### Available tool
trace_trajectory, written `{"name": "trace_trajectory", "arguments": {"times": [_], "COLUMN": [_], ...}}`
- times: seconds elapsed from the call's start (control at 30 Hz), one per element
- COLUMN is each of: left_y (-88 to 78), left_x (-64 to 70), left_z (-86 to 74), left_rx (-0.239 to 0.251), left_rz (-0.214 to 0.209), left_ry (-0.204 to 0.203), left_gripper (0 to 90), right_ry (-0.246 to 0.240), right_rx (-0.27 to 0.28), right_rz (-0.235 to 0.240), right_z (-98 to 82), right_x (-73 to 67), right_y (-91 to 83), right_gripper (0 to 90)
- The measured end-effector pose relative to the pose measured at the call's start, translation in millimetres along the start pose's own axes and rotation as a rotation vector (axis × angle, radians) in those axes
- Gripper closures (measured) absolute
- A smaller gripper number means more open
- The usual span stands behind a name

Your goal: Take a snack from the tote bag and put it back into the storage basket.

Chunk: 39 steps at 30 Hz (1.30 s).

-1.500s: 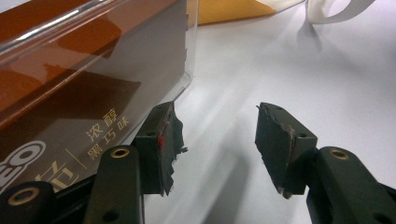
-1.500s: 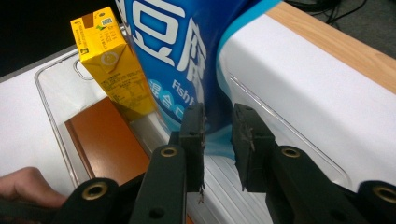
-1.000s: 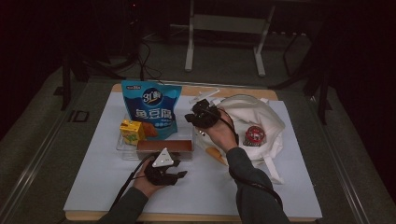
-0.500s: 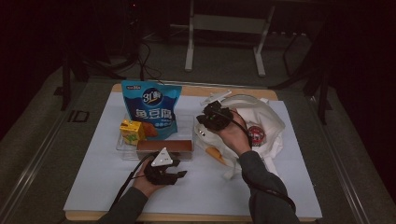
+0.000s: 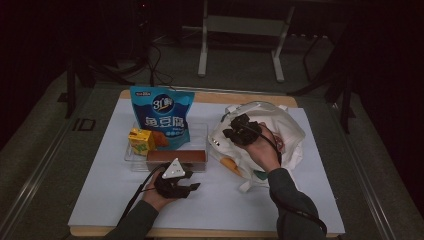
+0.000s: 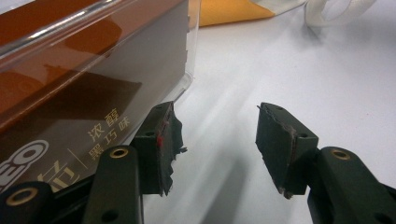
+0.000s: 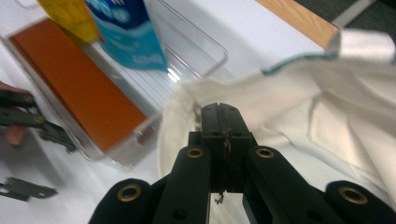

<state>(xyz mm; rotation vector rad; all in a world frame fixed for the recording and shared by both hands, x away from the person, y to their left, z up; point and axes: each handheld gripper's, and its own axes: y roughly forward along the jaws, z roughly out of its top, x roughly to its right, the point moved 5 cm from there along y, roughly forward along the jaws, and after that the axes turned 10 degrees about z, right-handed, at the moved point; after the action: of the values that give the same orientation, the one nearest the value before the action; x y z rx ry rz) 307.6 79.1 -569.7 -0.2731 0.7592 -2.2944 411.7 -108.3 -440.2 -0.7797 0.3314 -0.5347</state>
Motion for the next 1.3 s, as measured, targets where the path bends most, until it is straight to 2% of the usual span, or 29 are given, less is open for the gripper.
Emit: {"name": "trace_trajectory", "arguments": {"times": [0.37,0.53,0.77,0.93,1.1,1.23,1.3], "left_y": [-0.2,-0.1,-0.2,-0.2,-0.2,-0.2,-0.1], "left_x": [-0.2,0.0,0.4,0.5,0.7,0.8,0.8], "left_z": [0.0,0.0,0.0,0.0,-0.1,-0.1,-0.1], "left_rx": [0.0,0.0,0.001,0.002,0.002,0.0,0.0], "left_rz": [-0.001,-0.002,-0.001,0.0,-0.001,0.0,0.0], "left_ry": [0.001,0.001,0.004,0.006,0.007,0.008,0.008], "left_gripper": [47.1,47.0,47.0,47.0,47.0,47.0,47.0], "right_ry": [0.021,0.058,0.062,0.092,0.1,0.108,0.118], "right_rx": [-0.037,-0.05,-0.088,-0.077,-0.098,-0.116,-0.105], "right_rz": [-0.012,-0.019,-0.06,-0.073,-0.125,-0.145,-0.149], "right_z": [-27.9,-46.6,-63.5,-71.2,-81.4,-89.0,-91.0], "right_x": [7.5,17.9,26.0,32.9,41.4,45.3,47.8], "right_y": [1.2,3.5,5.0,0.5,-5.5,-9.3,-12.5], "right_gripper": [90.0,90.0,90.0,89.9,89.9,89.9,89.9]}}
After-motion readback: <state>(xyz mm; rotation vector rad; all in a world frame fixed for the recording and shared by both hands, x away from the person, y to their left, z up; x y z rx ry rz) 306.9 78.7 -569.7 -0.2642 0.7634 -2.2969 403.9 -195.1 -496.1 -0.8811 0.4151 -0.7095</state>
